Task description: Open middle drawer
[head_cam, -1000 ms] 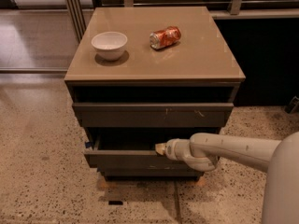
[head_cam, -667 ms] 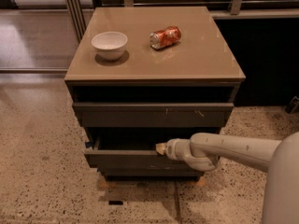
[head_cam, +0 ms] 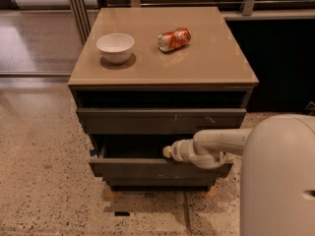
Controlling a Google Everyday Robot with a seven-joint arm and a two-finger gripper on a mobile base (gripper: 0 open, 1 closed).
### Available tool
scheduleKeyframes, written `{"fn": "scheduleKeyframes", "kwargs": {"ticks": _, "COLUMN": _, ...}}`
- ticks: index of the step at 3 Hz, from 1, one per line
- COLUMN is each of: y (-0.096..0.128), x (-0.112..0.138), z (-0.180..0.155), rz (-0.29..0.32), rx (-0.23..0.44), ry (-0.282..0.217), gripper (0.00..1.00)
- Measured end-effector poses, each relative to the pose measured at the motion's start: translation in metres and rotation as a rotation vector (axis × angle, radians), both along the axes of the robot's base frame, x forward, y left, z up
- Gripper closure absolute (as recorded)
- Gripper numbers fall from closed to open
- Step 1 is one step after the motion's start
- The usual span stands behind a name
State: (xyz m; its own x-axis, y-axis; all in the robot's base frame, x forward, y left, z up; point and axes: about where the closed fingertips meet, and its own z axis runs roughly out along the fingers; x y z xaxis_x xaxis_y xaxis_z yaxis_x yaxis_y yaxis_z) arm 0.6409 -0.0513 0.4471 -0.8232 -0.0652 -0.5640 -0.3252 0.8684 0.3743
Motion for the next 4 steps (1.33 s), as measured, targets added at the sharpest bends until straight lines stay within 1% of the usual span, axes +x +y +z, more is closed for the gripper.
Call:
{"fn": "scheduleKeyframes", "kwargs": {"ticks": 1, "y": -0.012, "x": -0.002, "z": -0.022, "rz": -0.006, "rx": -0.039, "ry": 0.087, "gripper": 1.0}}
{"fn": "scheduleKeyframes", "kwargs": {"ticks": 2, "y": -0.021, "x": -0.012, "z": -0.035, "rz": -0.018, "rx": -0.034, "ry": 0.144, "gripper": 1.0}}
{"fn": "scheduleKeyframes", "kwargs": {"ticks": 3, "y": -0.021, "x": -0.012, "z": -0.033, "rz": -0.018, "rx": -0.034, "ry": 0.145, "gripper": 1.0}}
{"fn": "scheduleKeyframes", "kwargs": {"ticks": 4, "y": -0.019, "x": -0.029, "z": -0.028, "rz": 0.011, "rx": 0.012, "ry": 0.142, "gripper": 1.0}}
